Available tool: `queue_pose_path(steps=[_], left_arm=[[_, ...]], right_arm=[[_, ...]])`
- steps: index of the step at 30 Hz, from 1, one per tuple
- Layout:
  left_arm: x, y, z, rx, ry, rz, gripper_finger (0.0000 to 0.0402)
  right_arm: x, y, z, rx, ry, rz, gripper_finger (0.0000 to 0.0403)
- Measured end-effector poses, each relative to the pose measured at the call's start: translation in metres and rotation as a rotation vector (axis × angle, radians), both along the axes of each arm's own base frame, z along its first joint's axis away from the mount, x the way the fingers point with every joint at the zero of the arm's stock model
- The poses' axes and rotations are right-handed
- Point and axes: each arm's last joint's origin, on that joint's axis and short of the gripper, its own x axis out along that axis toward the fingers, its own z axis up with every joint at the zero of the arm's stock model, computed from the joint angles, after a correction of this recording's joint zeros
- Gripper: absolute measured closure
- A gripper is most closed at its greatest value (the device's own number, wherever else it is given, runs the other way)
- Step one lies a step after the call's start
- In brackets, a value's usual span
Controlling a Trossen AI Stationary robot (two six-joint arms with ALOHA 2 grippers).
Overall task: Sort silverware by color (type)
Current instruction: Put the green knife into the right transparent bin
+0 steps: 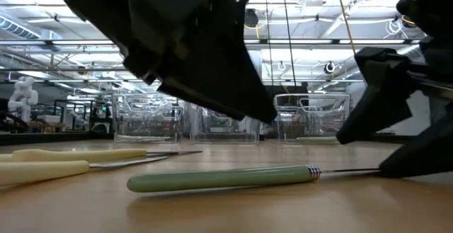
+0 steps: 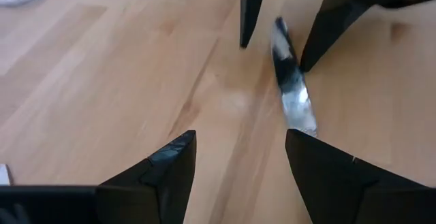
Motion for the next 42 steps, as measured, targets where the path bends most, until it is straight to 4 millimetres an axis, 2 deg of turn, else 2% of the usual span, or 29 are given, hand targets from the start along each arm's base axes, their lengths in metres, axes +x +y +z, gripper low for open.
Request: queue_pose_path(steps=[5,13,23,28,35,42], left_arm=[[0.005,0.007,-0.002,-0.033,0.023,-0.003,0.0167],[0.006,0.008,-0.003,-0.057,0.046,-0.041,0.0167],[0.012,0.007,0.000,-0.110,0.017,-0.077,0.0167],[0.014,0.004,0.002,-0.168,0.010,-0.136,0.0167],[0.014,0.002,0.003,-0.190,0.008,-0.133,0.0167],[0.013,0.002,0.002,-0.192,0.016,-0.130,0.0167]], right_arm=[[0.002,-0.005,0.009,-0.040,0.007,0.036,0.0167],[0.003,-0.011,0.031,0.004,0.012,0.074,0.0167],[0.004,-0.012,0.034,0.051,0.033,0.089,0.0167],[0.010,-0.009,0.033,0.089,-0.018,0.086,0.0171],[0.021,-0.010,0.020,0.122,-0.018,0.122,0.0212],[0.025,-0.017,0.018,0.126,-0.001,0.111,0.0272]])
